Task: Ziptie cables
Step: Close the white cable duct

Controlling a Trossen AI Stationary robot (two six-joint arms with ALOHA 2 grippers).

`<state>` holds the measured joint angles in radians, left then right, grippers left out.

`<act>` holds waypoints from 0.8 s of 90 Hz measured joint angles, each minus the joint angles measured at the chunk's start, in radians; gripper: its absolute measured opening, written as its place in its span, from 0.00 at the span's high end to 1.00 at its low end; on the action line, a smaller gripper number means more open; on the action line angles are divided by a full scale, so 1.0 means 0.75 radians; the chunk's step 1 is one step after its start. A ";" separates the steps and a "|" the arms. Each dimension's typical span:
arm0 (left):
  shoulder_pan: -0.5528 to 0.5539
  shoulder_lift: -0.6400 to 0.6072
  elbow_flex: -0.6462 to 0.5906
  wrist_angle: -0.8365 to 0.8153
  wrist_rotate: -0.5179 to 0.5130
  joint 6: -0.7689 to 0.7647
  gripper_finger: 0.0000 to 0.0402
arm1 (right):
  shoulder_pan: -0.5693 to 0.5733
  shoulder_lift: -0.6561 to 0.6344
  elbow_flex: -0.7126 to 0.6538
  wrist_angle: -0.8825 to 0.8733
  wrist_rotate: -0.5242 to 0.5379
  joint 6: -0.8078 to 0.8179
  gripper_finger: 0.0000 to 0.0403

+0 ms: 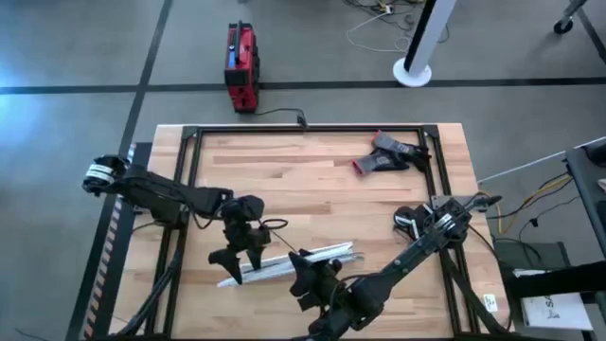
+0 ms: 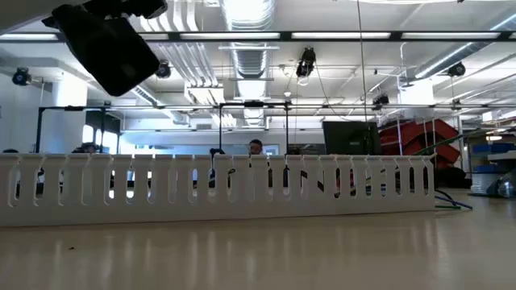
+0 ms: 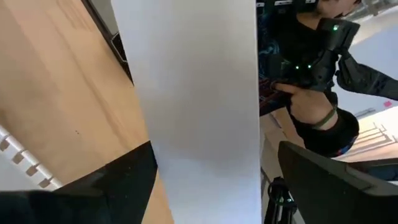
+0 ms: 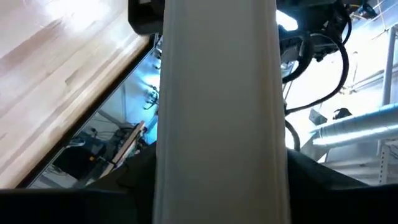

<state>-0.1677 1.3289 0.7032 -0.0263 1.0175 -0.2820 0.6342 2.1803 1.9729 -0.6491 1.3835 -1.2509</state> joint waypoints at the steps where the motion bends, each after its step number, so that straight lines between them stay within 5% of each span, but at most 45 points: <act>1: 0.000 0.000 -0.002 0.001 0.000 -0.001 0.23 | 0.000 0.000 0.001 0.000 0.002 0.000 0.48; 39: -0.023 0.000 -0.014 0.047 -0.015 -0.013 0.24 | -0.004 0.000 0.004 0.031 -0.018 -0.031 0.48; 59: -0.040 0.000 -0.014 0.031 -0.061 -0.011 0.46 | -0.005 0.000 0.004 0.036 -0.020 -0.046 0.48; 72: -0.040 0.002 -0.016 0.025 -0.063 -0.010 0.47 | -0.005 0.000 0.004 0.038 -0.041 -0.056 0.48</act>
<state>-0.1978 1.3304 0.6910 -0.0076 0.9702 -0.2892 0.6304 2.1803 1.9762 -0.6210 1.3531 -1.2931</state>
